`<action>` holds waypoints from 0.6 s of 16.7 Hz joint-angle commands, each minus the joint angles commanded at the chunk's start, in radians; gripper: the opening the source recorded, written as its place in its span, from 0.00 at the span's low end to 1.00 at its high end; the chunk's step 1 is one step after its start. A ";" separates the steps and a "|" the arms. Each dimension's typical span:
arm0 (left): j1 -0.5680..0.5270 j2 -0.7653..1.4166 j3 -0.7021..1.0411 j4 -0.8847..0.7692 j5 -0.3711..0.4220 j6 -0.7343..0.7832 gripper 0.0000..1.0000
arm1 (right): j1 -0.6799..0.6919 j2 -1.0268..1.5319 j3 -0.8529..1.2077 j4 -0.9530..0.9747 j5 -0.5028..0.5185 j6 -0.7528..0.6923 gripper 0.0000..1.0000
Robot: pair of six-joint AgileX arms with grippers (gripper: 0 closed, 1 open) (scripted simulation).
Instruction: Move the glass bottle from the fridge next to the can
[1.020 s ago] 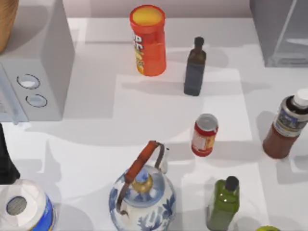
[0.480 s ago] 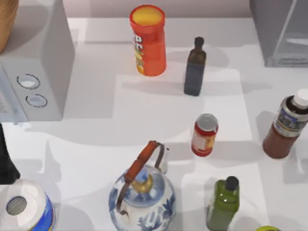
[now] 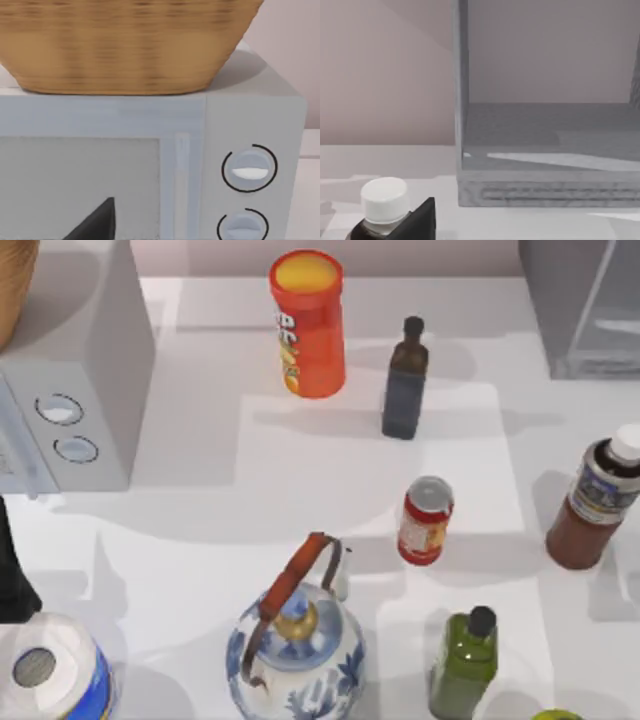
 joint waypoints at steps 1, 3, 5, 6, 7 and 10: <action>0.000 0.000 0.000 0.000 0.000 0.000 1.00 | 0.000 -0.034 0.028 -0.053 0.000 0.000 1.00; 0.000 0.000 0.000 0.000 0.000 0.000 1.00 | 0.000 -0.113 0.093 -0.191 -0.001 0.000 1.00; 0.000 0.000 0.000 0.000 0.000 0.000 1.00 | 0.001 -0.202 0.165 -0.357 -0.003 0.000 1.00; 0.000 0.000 0.000 0.000 0.000 0.000 1.00 | 0.001 -0.249 0.203 -0.448 -0.004 0.000 1.00; 0.000 0.000 0.000 0.000 0.000 0.000 1.00 | 0.001 -0.297 0.242 -0.541 -0.004 0.000 1.00; 0.000 0.000 0.000 0.000 0.000 0.000 1.00 | 0.000 -0.440 0.359 -0.824 -0.005 -0.002 1.00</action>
